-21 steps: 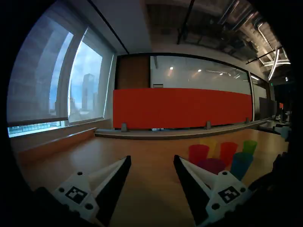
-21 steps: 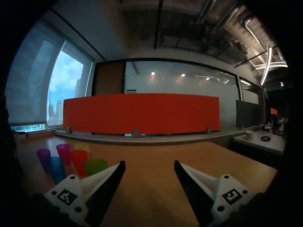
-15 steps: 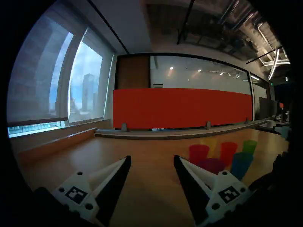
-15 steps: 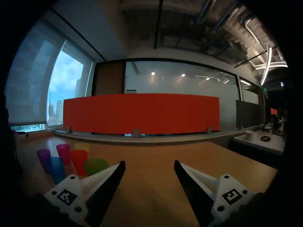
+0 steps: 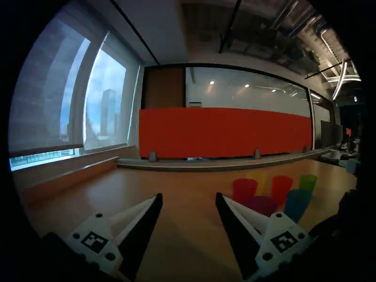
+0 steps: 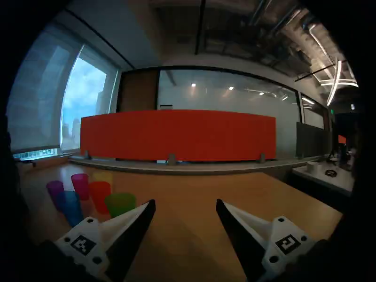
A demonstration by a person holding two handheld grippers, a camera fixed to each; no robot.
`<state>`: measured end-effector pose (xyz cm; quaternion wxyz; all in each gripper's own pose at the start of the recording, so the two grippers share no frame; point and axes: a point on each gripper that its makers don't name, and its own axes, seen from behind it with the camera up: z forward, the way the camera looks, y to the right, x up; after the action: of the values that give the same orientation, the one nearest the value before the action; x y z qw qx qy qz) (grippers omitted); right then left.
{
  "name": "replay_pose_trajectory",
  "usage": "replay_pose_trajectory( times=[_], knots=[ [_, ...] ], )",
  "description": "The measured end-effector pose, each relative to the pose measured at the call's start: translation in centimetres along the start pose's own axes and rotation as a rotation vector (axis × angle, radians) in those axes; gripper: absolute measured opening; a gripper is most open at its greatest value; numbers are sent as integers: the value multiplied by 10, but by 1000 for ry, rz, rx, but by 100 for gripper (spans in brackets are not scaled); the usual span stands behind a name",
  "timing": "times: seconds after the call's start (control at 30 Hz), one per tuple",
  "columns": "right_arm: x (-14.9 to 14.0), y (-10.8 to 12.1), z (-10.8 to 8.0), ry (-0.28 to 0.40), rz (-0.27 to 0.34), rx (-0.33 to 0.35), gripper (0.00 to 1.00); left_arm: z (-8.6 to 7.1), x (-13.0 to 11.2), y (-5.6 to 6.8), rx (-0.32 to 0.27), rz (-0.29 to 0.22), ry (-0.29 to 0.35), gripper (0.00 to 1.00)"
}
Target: Pour water
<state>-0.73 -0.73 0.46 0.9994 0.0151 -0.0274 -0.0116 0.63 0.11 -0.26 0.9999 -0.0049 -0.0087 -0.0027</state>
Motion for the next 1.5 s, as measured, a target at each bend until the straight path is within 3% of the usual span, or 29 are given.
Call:
replay_pose_trajectory(
  times=[0.37,0.67,1.07,1.27,1.5],
  knots=[
    [46,-4,0,-3,-23,35,100,3,48,6,-20,12,7,83],
    [110,1,4,9,-25,51,100,7,106,26,-101,26,13,83],
    [183,2,5,18,-9,98,100,19,173,31,-158,20,-19,83],
    [196,0,4,17,-15,130,100,21,186,39,-209,11,-21,83],
    [200,-16,3,9,-25,224,100,22,187,50,-269,17,-36,83]
  ],
)
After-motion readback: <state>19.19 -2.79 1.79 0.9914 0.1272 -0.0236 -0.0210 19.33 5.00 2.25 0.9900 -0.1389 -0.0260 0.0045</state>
